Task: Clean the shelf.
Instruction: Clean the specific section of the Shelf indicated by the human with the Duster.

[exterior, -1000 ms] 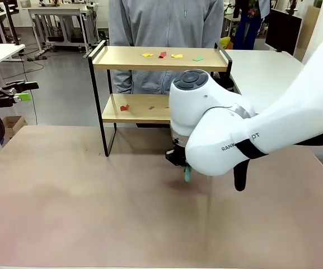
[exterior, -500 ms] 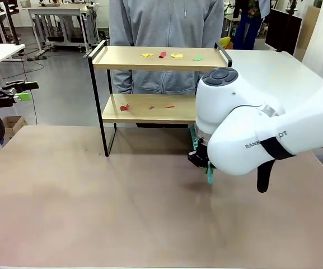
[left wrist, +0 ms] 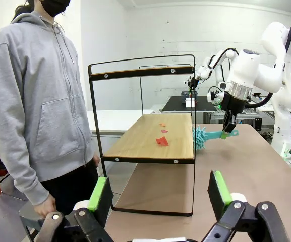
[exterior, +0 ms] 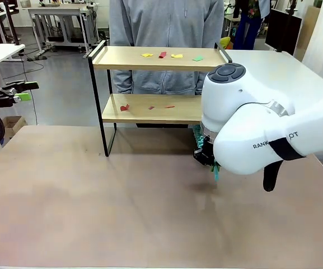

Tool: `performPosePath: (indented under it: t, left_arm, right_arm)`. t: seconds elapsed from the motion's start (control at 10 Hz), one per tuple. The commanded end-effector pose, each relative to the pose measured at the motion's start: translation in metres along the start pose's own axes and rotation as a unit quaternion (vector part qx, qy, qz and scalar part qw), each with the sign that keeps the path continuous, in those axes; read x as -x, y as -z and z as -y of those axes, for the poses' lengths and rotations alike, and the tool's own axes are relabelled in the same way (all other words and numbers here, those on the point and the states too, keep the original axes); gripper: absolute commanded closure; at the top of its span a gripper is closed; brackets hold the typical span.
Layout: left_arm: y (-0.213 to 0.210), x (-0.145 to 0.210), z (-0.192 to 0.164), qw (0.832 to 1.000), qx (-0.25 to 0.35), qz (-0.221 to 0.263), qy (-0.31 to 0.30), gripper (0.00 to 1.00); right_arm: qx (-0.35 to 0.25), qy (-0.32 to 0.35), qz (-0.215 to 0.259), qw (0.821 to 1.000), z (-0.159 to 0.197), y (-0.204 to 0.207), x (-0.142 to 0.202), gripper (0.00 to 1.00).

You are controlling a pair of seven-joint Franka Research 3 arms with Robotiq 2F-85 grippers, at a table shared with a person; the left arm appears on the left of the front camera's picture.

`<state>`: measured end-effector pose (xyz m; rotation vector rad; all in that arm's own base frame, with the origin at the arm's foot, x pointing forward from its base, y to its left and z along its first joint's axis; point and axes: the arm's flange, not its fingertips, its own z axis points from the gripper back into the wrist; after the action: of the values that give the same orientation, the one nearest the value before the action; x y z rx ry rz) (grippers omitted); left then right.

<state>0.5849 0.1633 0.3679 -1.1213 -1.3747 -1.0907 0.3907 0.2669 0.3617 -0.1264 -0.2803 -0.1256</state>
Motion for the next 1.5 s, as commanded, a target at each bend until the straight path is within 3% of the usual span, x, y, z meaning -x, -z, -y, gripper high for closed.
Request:
performPosePath:
  t: [0.0, 0.2, 0.4, 0.7, 1.0, 1.4]
  left_arm:
    - [0.001, -0.003, 0.001, 1.0, -0.002, -0.001, 0.008, 0.0]
    - [0.001, -0.003, 0.001, 1.0, -0.002, -0.001, 0.008, 0.0]
    - [0.001, -0.003, 0.001, 1.0, -0.002, -0.001, 0.008, 0.0]
    - [0.001, -0.003, 0.001, 1.0, -0.002, -0.001, 0.008, 0.0]
    - [0.001, -0.003, 0.001, 1.0, -0.002, -0.001, 0.008, 0.0]
    - [0.001, -0.003, 0.001, 1.0, -0.002, -0.001, 0.008, 0.0]
  right_arm:
    - [-0.002, 0.005, -0.003, 1.0, 0.002, 0.001, -0.002, 0.87]
    - [0.001, 0.0, -0.001, 1.0, 0.0, 0.001, 0.0, 0.87]
    - [-0.009, -0.064, 0.035, 0.997, 0.023, -0.028, 0.012, 0.87]
    - [-0.04, -0.135, 0.038, 0.989, 0.043, -0.055, 0.017, 0.87]
    - [-0.103, -0.233, 0.013, 0.967, 0.049, -0.075, 0.017, 0.87]
    - [-0.142, -0.328, -0.032, 0.933, 0.058, -0.097, 0.024, 0.87]
